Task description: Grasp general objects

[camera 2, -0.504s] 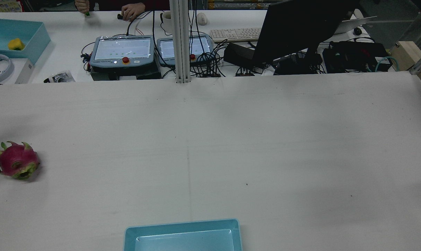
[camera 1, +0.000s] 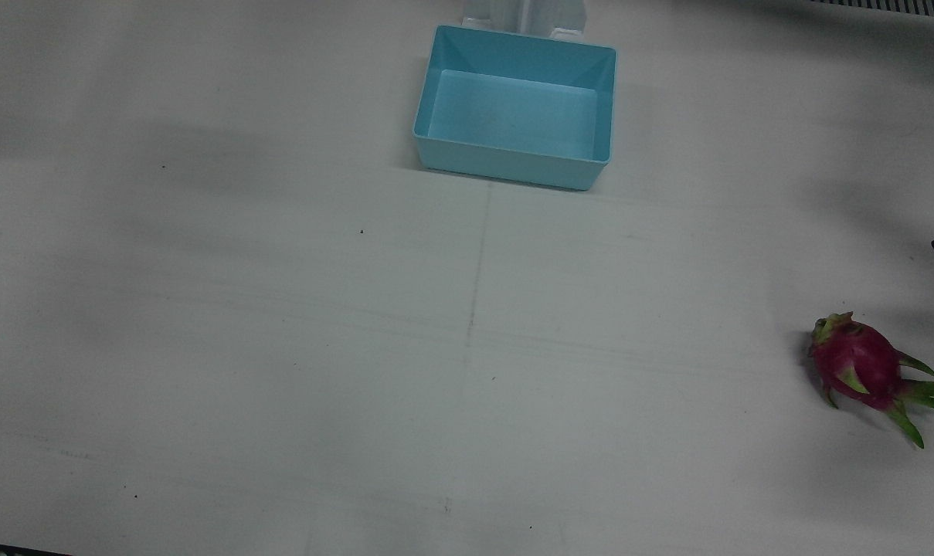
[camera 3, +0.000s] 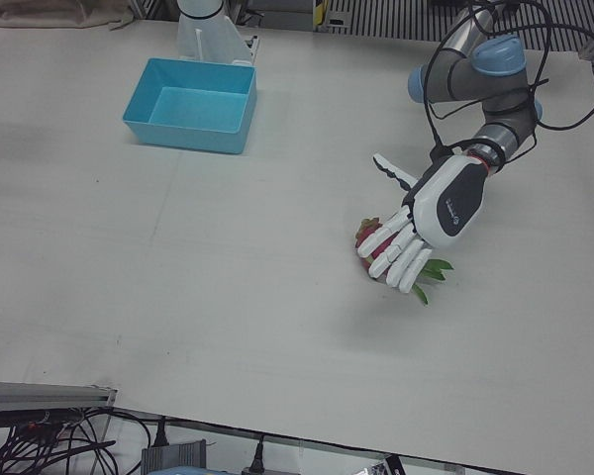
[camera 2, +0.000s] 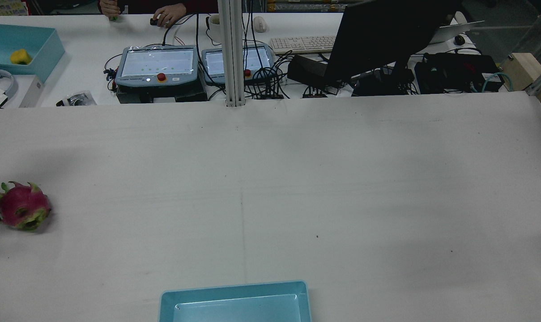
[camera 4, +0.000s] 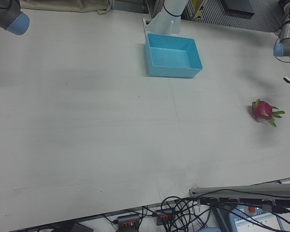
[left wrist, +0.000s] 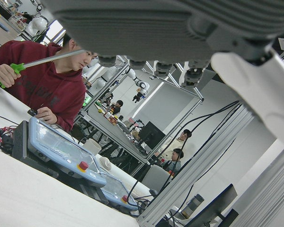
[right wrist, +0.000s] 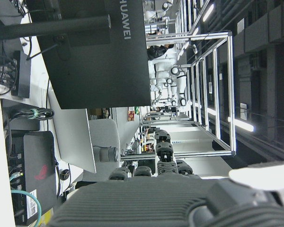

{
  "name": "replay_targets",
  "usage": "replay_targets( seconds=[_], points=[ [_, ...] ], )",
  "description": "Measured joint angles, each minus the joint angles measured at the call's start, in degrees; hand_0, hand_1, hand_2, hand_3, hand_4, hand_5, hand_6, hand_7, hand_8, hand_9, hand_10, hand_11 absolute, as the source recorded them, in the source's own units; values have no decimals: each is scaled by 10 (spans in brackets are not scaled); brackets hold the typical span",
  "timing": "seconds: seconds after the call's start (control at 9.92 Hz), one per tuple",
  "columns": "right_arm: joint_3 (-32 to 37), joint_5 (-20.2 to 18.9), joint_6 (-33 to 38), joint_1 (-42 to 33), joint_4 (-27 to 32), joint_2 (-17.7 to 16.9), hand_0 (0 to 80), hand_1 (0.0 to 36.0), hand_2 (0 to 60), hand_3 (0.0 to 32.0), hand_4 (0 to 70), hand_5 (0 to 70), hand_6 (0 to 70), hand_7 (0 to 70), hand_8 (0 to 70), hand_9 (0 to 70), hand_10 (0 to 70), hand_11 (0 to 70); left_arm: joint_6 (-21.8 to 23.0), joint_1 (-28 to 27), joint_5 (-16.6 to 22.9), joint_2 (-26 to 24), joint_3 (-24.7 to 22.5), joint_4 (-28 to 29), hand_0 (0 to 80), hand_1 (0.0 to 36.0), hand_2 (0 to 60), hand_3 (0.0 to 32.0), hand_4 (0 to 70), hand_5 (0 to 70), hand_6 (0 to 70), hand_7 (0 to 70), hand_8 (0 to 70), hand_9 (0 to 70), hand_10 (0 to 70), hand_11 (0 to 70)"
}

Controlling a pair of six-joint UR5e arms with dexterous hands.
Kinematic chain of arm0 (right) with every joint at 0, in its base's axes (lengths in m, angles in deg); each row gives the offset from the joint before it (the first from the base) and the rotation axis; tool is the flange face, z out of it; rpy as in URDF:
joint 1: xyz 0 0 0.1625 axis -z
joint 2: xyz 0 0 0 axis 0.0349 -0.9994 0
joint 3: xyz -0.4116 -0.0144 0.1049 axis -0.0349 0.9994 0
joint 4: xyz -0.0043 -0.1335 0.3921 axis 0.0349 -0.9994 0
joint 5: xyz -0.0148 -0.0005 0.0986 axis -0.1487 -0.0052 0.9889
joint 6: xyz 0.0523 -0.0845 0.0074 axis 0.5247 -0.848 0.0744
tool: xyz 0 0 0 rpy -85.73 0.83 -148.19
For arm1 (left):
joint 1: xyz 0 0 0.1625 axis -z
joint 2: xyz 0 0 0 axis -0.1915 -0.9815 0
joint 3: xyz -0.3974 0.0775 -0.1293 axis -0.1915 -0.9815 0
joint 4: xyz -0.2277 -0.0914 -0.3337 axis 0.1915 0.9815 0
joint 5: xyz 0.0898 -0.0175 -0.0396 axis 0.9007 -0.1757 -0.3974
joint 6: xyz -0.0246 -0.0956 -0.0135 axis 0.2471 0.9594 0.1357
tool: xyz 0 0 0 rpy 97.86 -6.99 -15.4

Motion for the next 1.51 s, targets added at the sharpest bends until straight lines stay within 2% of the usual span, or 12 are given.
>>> replay_targets(
  seconds=[0.1,0.2,0.4,0.61,0.71,0.91,1.51],
  points=[
    [0,0,0,0,0,0,0,0,0,0,0,0,0,0,0,0,0,0,-6,27,42,-25,-21,-53,500,80,0,320,0,0,0,0,0,0,0,0],
    [0,0,0,0,0,0,0,0,0,0,0,0,0,0,0,0,0,0,-24,56,73,-49,-33,-88,499,77,0,320,0,0,0,0,0,0,0,0],
    [0,0,0,0,0,0,0,0,0,0,0,0,0,0,0,0,0,0,-81,93,105,-61,-45,-115,481,57,0,320,0,0,0,0,0,0,0,0],
    [0,0,0,0,0,0,0,0,0,0,0,0,0,0,0,0,0,0,-114,118,114,-22,-55,-82,474,50,0,320,0,0,0,0,0,0,0,0],
    [0,0,0,0,0,0,0,0,0,0,0,0,0,0,0,0,0,0,-119,132,115,0,-59,-61,480,61,0,314,0,0,0,0,0,0,0,0],
    [0,0,0,0,0,0,0,0,0,0,0,0,0,0,0,0,0,0,-124,147,120,24,-63,-38,482,65,0,252,0,0,0,0,0,0,0,0],
    [0,0,0,0,0,0,0,0,0,0,0,0,0,0,0,0,0,0,-131,150,124,37,-56,-27,480,67,0,252,0,0,0,0,0,0,0,0]
  ],
)
